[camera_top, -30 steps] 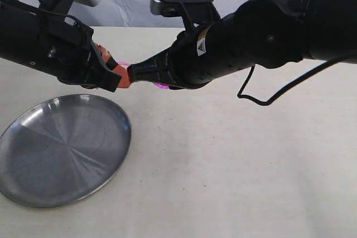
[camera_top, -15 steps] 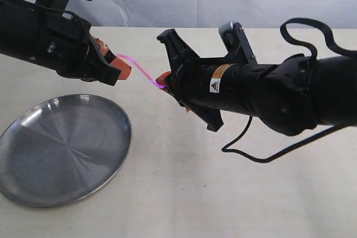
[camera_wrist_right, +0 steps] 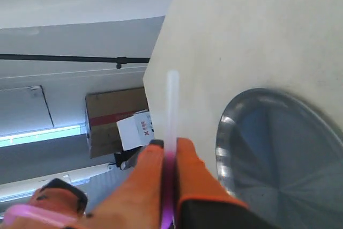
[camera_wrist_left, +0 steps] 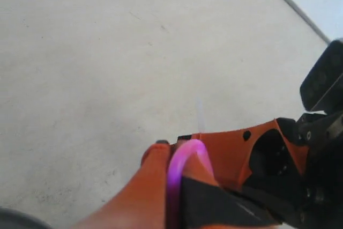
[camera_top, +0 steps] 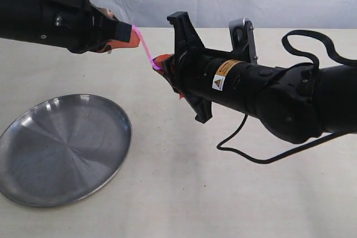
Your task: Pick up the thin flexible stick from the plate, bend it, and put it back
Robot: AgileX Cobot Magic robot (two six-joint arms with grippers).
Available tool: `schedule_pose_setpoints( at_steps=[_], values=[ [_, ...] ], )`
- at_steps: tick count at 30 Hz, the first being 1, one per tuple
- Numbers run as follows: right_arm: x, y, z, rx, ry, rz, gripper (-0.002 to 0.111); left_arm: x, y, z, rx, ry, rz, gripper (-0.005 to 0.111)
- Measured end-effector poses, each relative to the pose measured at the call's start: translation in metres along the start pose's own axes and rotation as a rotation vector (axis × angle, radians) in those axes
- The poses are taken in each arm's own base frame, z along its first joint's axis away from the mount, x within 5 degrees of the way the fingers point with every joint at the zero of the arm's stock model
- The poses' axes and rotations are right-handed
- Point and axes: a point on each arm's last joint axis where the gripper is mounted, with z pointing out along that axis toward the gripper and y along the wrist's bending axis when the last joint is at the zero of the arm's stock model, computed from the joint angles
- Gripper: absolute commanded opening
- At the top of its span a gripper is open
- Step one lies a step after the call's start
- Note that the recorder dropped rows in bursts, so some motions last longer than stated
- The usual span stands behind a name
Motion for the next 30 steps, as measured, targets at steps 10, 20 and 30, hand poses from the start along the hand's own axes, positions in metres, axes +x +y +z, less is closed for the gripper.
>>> schedule_pose_setpoints(
  at_steps=[10, 20, 30],
  values=[
    [-0.001, 0.009, 0.000, -0.104, -0.001, -0.010, -0.001, -0.010, -0.003, -0.001, 0.045, -0.111, -0.179, 0.000],
    [-0.002, 0.021, -0.002, -0.230, -0.015, 0.008, -0.001, -0.020, -0.003, -0.002, 0.071, -0.213, -0.364, 0.000],
    [-0.005, 0.028, -0.004, -0.306, -0.046, -0.056, -0.001, -0.026, -0.004, -0.004, 0.120, -0.278, -0.522, 0.000]
  ],
)
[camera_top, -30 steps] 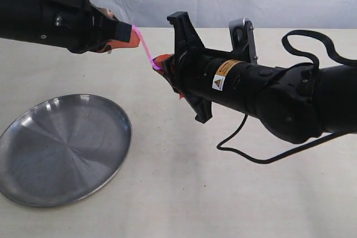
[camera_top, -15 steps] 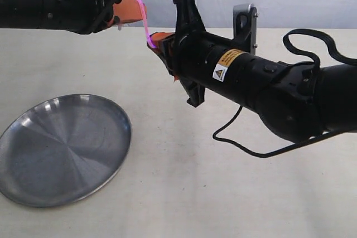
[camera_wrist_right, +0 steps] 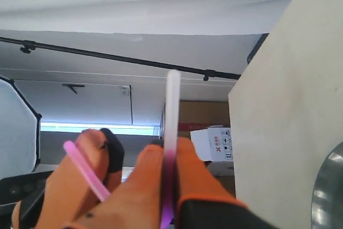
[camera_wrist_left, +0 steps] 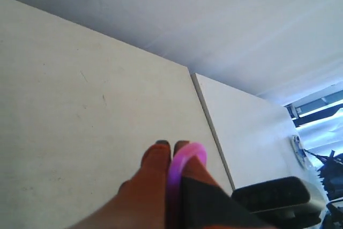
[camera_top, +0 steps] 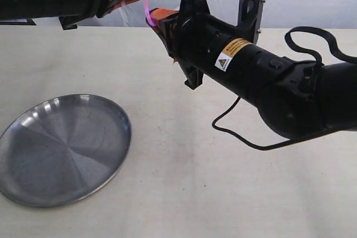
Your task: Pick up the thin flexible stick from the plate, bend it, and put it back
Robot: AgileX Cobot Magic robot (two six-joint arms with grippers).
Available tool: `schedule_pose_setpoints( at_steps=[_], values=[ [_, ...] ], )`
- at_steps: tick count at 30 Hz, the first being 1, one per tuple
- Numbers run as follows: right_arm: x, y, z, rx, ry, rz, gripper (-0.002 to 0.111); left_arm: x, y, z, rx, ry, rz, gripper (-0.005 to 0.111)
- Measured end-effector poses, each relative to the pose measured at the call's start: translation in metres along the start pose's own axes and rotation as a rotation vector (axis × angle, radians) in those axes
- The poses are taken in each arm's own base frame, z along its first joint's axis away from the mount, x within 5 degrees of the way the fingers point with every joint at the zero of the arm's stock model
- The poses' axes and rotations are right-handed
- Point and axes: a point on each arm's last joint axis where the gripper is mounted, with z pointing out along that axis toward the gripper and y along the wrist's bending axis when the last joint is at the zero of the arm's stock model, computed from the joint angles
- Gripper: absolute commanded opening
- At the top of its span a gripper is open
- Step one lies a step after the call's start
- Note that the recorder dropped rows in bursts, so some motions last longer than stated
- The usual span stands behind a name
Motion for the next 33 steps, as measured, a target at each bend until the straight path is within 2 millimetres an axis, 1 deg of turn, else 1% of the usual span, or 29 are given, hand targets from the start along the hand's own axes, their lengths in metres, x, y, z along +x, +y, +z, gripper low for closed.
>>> schedule_pose_setpoints(
  at_steps=[6, 10, 11, 14, 20, 23, 29, 33],
  values=[
    [0.000, 0.002, 0.000, -0.024, -0.006, -0.084, -0.001, 0.001, 0.000, 0.002, 0.010, 0.007, -0.042, 0.000],
    [-0.001, 0.000, 0.000, -0.008, -0.007, -0.180, -0.001, 0.004, 0.008, 0.011, 0.006, 0.034, -0.120, 0.000],
    [0.000, 0.000, 0.000, -0.004, -0.006, -0.211, -0.001, 0.005, 0.010, 0.013, 0.005, 0.042, -0.129, 0.000],
    [0.001, 0.000, 0.000, -0.005, 0.016, -0.379, -0.001, 0.006, 0.012, 0.015, 0.003, 0.051, -0.153, 0.000],
    [0.000, -0.001, 0.000, -0.001, 0.028, -0.571, -0.001, 0.007, 0.012, 0.015, 0.002, 0.058, -0.144, 0.000],
    [0.002, -0.003, -0.001, 0.018, 0.061, -0.700, -0.001, 0.009, 0.014, 0.015, -0.009, 0.071, -0.129, 0.000],
    [0.004, -0.004, -0.001, 0.032, 0.131, -0.865, -0.001, 0.013, 0.019, 0.017, -0.022, 0.092, -0.125, 0.000],
    [0.004, -0.004, -0.001, 0.032, 0.166, -0.945, -0.001, 0.014, 0.019, 0.017, -0.026, 0.100, -0.113, 0.000]
  ],
)
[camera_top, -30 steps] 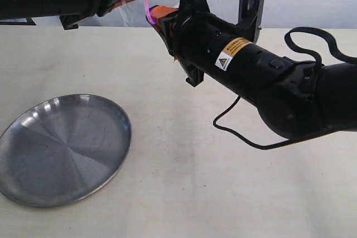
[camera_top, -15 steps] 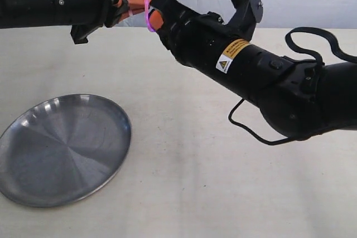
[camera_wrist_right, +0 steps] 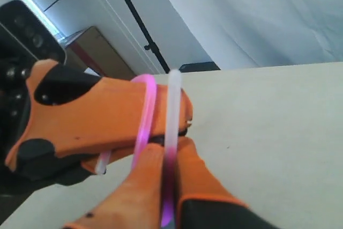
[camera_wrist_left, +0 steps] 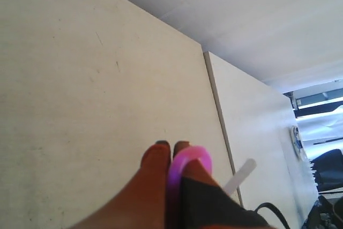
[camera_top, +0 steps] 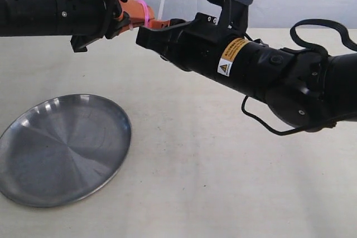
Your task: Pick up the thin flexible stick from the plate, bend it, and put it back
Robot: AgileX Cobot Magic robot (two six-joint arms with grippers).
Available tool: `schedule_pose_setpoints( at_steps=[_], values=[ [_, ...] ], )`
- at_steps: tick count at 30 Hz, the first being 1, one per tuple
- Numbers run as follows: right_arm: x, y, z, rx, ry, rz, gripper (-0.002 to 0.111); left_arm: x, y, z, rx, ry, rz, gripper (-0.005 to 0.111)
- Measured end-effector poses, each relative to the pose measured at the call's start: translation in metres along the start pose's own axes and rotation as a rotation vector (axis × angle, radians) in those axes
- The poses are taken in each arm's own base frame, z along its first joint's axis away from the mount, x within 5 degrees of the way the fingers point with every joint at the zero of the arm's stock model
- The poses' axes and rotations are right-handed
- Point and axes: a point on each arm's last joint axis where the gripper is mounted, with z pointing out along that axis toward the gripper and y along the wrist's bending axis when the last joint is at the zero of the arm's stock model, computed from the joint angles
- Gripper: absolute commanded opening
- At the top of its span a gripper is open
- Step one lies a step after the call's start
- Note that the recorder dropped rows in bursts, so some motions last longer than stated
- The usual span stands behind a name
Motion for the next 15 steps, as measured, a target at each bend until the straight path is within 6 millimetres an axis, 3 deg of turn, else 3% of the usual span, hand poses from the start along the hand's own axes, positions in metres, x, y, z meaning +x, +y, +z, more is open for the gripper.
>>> schedule_pose_setpoints(
  at_steps=[15],
  values=[
    [0.0051, -0.0026, -0.0014, 0.040, 0.107, -0.297, -0.001, 0.0044, 0.0050, 0.0006, -0.022, 0.028, 0.031, 0.000]
  ],
)
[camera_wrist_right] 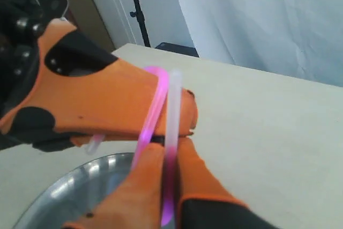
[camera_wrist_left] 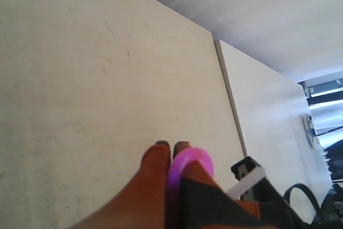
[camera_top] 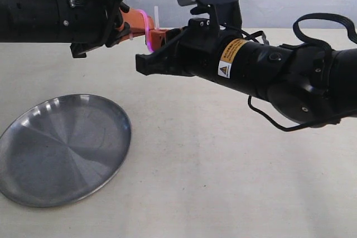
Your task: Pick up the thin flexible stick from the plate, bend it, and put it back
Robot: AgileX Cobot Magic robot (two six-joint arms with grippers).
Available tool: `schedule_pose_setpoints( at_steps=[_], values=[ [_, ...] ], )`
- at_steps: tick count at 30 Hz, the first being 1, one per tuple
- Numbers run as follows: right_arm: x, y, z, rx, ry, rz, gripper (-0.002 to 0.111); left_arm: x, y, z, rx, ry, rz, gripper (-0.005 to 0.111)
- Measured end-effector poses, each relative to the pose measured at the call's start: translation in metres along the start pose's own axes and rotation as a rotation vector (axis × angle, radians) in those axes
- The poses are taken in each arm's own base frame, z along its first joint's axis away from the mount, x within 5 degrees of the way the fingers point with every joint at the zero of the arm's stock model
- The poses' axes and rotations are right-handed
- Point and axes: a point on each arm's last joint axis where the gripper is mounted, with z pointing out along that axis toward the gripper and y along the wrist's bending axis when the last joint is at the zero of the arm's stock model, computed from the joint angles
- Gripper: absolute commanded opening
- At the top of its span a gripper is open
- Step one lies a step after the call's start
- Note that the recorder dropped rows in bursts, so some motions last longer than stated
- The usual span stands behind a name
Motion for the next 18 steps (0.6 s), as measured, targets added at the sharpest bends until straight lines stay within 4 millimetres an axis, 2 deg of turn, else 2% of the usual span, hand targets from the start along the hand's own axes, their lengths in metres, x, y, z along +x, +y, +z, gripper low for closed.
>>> schedule_pose_setpoints(
  at_steps=[12, 18],
  values=[
    [0.0027, -0.0023, -0.0007, 0.020, 0.060, -0.240, -0.001, 0.0022, 0.0041, 0.0025, -0.013, 0.017, -0.009, 0.000],
    [0.0025, -0.0028, -0.0011, 0.021, 0.062, -0.293, -0.001, 0.0024, 0.0044, 0.0030, -0.013, 0.020, -0.027, 0.000]
  ],
)
